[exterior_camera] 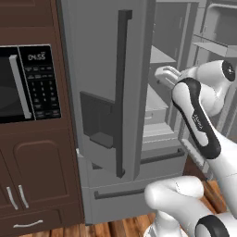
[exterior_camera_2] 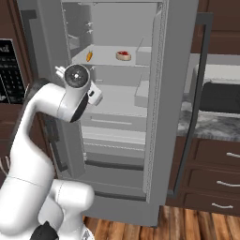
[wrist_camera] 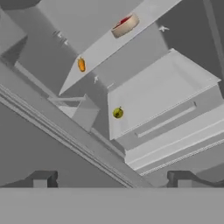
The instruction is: Open the fridge, remove the pear, carrot, and steak, and place them on any counter.
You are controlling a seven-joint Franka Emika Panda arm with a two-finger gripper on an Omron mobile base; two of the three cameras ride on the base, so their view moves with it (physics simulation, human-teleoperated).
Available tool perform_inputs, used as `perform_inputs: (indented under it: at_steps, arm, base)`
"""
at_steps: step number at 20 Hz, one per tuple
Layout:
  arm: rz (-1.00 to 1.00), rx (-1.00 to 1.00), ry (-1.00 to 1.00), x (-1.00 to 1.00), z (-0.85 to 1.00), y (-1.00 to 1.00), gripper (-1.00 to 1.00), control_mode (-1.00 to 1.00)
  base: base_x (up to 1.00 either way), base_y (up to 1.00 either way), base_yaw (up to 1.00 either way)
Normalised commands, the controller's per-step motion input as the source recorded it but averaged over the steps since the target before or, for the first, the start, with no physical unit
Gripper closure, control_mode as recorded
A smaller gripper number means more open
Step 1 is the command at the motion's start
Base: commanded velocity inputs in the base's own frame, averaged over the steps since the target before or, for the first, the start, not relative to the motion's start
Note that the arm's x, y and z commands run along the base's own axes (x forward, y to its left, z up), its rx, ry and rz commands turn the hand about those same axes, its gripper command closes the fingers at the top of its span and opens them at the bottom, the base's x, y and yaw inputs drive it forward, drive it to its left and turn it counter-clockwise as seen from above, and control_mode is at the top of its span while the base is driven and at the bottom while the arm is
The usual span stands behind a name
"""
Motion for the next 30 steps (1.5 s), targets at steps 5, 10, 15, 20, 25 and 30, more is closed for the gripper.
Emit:
perform_inputs:
  at_steps: [5, 10, 15, 20, 25, 30]
  arm:
    - [0.19, 0.04, 0.14, 1.0, 0.0, -0.17, -1.0, -1.0]
    - [0.21, 0.0, 0.04, 1.0, -0.29, 0.3, -1.0, -1.0]
    - [0.36, 0.0, 0.06, 0.41, -0.55, 0.84, -1.0, -1.0]
    - [0.37, -0.11, -0.11, -0.84, -0.3, 1.0, -1.0, -1.0]
    - [0.24, -0.21, -0.24, -1.0, -0.06, 1.0, -1.0, -1.0]
    - [0.05, -0.13, -0.36, -0.79, 0.05, 1.0, -1.0, -1.0]
  base:
    - [0.0, 0.0, 0.0]
    - [0.0, 0.0, 0.0]
    - [0.0, 0.0, 0.0]
    - [0.0, 0.0, 0.0]
    - [0.0, 0.0, 0.0]
    - [0.0, 0.0, 0.0]
